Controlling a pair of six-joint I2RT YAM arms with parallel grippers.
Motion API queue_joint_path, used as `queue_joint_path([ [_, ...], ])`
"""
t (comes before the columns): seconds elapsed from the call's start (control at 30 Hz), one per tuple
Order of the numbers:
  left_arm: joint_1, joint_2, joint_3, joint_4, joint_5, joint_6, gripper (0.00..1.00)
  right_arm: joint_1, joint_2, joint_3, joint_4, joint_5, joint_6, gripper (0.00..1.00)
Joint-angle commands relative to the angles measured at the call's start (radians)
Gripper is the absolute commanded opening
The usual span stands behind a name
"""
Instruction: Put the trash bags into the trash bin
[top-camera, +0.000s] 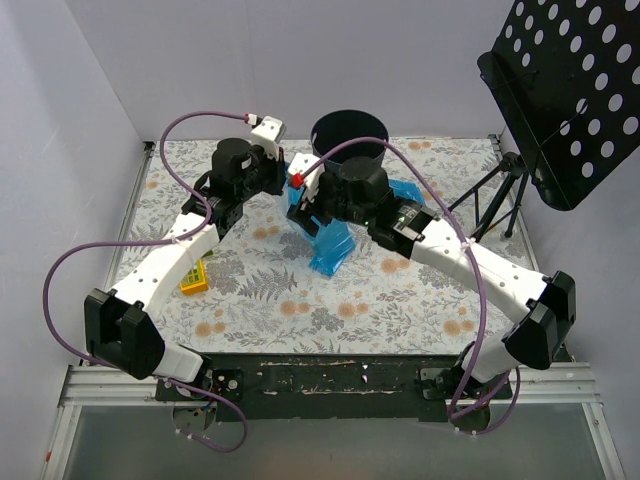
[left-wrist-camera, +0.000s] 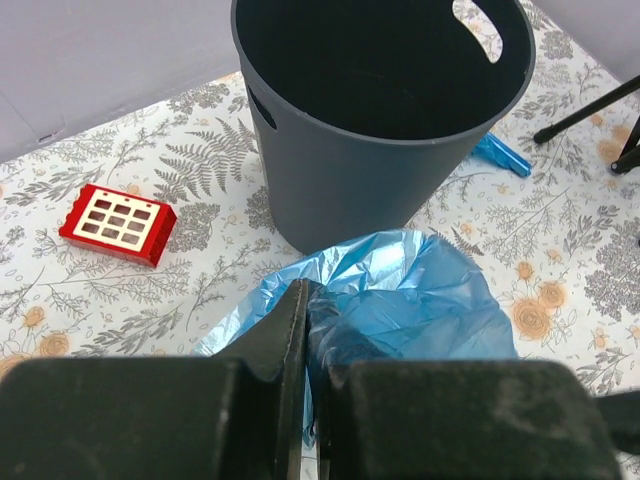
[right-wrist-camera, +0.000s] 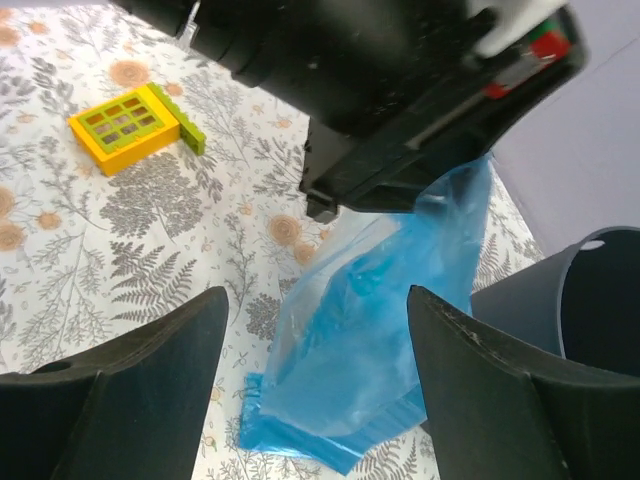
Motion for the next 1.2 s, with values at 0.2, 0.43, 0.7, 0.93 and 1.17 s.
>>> queue_joint_path([
  [0.2,0.005,-0.03,0.065,-0.034,-0.019,-0.046,0.0,0.067,0.076,-0.028,0.279,0.56,-0.062,0.82],
  [0.43,0.006,-0.043,0.065,-0.032,-0.025,-0.052,0.0,0.064,0.116,-0.028,0.279,0.53,-0.049,0.62],
  [0.7,0.006,-0.089,-0.008,-0.008,-0.077,0.013,0.0,-0.046,0.035,-0.037,0.181,0.445,-0.066,0.01],
  [0.93,0.009,-0.1,-0.059,0.014,-0.078,0.033,0.0,-0.184,-0.086,-0.026,0.039,0.26,-0.05,0.01],
  [1.17,0.009,-0.08,-0.056,0.02,-0.049,0.037,0.0,-0.289,-0.162,-0.083,0.017,0.064,0.002,0.01],
])
